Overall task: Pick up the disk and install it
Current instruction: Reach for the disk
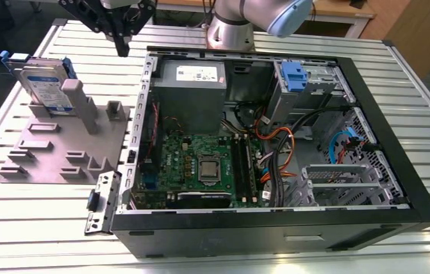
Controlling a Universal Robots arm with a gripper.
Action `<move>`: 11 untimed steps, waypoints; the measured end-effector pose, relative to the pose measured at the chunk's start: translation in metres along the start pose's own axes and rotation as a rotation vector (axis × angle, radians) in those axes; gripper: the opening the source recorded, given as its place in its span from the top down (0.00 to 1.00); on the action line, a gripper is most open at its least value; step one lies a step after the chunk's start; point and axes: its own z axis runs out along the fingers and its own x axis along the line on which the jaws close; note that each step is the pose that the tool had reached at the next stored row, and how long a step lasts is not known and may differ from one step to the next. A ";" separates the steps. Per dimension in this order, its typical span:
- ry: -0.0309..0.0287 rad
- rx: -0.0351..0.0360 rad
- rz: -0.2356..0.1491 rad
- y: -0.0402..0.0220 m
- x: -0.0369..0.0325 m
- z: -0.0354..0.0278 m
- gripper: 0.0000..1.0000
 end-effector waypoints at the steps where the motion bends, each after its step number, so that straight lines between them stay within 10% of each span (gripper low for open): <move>1: 0.0000 0.0000 0.000 0.0003 0.0021 0.0000 0.89; 11: 0.0000 0.0000 0.000 0.0008 0.0056 0.0001 0.89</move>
